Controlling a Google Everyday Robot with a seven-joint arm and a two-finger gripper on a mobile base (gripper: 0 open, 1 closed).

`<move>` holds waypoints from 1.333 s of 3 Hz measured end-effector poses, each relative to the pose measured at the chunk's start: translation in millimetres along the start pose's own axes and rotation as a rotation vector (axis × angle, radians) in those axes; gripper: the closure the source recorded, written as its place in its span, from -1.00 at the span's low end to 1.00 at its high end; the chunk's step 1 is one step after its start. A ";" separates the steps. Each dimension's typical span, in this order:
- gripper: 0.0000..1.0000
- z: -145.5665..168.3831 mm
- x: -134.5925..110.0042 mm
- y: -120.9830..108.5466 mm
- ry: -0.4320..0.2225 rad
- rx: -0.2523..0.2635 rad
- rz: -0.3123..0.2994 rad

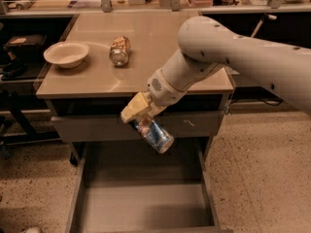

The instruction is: Place redbull can into middle drawer

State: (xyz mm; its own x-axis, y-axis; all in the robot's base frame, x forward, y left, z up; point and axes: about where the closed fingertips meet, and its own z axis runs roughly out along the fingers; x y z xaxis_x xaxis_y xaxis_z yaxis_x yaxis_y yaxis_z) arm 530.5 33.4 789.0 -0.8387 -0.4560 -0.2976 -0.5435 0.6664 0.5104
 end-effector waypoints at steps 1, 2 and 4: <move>1.00 34.0 24.8 -14.0 0.003 -0.045 0.083; 1.00 79.5 57.4 -42.5 -0.011 -0.104 0.207; 1.00 124.6 78.8 -61.7 0.030 -0.175 0.286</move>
Offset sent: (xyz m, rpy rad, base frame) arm -0.0398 -0.0205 -0.1747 0.1488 0.2666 -0.2602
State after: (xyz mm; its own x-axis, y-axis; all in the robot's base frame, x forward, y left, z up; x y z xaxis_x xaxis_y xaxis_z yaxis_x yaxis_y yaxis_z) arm 493.7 29.8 633.5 -0.9536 -0.2840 -0.1002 -0.2702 0.6597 0.7013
